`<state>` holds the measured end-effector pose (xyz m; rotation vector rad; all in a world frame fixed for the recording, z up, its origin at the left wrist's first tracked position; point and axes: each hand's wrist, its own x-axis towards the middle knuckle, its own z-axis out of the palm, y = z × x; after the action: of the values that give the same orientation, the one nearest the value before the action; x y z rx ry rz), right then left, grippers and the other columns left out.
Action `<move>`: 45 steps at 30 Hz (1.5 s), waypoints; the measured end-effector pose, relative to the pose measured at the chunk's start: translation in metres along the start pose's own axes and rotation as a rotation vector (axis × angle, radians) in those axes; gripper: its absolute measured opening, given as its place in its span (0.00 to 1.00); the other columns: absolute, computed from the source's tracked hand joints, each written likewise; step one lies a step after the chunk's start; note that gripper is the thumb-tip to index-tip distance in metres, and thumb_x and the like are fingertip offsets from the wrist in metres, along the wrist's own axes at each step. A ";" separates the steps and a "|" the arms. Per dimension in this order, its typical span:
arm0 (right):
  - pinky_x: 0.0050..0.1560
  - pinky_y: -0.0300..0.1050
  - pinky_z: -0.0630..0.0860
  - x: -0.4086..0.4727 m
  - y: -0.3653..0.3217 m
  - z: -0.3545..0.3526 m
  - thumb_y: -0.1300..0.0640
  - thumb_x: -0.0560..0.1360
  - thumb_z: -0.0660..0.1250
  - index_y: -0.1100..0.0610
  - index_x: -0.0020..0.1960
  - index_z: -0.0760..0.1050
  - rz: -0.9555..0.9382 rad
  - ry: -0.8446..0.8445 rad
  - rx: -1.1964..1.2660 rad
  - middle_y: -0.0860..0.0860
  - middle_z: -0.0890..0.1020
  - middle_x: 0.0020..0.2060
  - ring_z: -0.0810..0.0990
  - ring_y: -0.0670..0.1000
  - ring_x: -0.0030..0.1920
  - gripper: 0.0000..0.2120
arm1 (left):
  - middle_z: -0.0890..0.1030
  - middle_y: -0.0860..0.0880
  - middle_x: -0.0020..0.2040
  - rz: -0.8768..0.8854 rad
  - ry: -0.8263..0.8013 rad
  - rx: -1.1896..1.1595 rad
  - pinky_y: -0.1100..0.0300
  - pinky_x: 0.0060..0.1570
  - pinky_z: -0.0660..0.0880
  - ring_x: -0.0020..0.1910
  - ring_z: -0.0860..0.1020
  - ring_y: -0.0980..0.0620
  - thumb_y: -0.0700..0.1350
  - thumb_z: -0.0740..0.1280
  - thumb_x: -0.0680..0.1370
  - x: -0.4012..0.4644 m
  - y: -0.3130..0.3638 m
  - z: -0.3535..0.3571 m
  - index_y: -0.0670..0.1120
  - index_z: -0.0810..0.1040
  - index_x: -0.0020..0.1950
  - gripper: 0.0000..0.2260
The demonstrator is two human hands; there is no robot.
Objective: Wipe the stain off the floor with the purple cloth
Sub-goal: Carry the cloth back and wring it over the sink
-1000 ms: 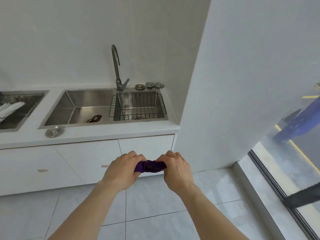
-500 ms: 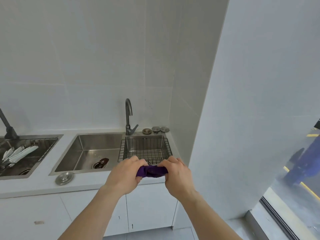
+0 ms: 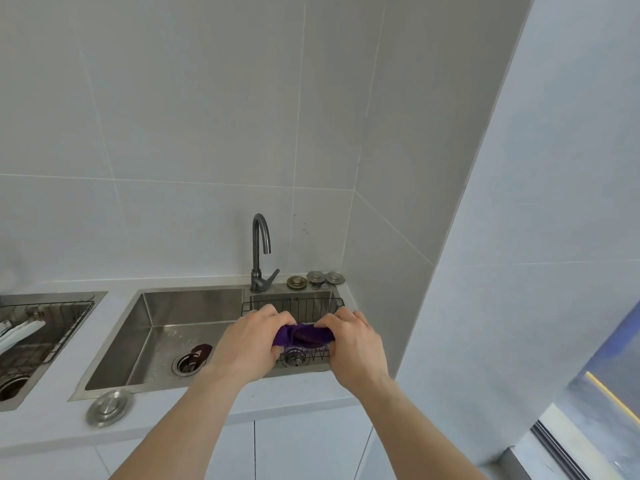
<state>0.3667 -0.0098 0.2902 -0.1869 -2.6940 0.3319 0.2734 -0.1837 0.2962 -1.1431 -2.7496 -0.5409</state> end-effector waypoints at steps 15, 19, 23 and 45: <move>0.46 0.49 0.78 0.173 0.094 0.147 0.69 0.70 0.70 0.47 0.61 0.78 0.030 -0.150 0.094 0.48 0.79 0.54 0.75 0.54 0.54 0.25 | 0.76 0.55 0.60 -0.104 -0.093 -0.005 0.53 0.55 0.79 0.58 0.77 0.51 0.45 0.72 0.74 0.175 -0.107 0.113 0.60 0.71 0.67 0.24; 0.48 0.50 0.79 0.220 0.132 0.195 0.69 0.69 0.72 0.48 0.61 0.78 0.053 -0.227 0.101 0.49 0.79 0.54 0.75 0.54 0.54 0.26 | 0.75 0.55 0.59 -0.149 -0.145 -0.002 0.55 0.54 0.79 0.57 0.76 0.51 0.46 0.71 0.75 0.227 -0.131 0.156 0.60 0.68 0.68 0.24; 0.52 0.50 0.79 0.253 0.162 0.244 0.68 0.68 0.74 0.46 0.61 0.77 0.076 -0.295 0.070 0.47 0.78 0.53 0.75 0.53 0.54 0.27 | 0.76 0.55 0.60 -0.207 -0.191 -0.047 0.53 0.54 0.79 0.57 0.76 0.50 0.44 0.71 0.74 0.266 -0.155 0.199 0.59 0.66 0.66 0.25; 0.62 0.55 0.78 0.251 0.226 0.408 0.67 0.68 0.74 0.50 0.69 0.74 0.137 -0.616 0.048 0.53 0.77 0.61 0.74 0.56 0.65 0.32 | 0.82 0.53 0.55 -0.374 -0.378 -0.022 0.50 0.49 0.81 0.52 0.81 0.46 0.36 0.76 0.66 0.289 -0.214 0.354 0.51 0.76 0.56 0.22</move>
<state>-0.0136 0.1705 -0.0315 -0.2954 -3.2816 0.5734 -0.0711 -0.0015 -0.0242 -0.8020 -3.3230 -0.4264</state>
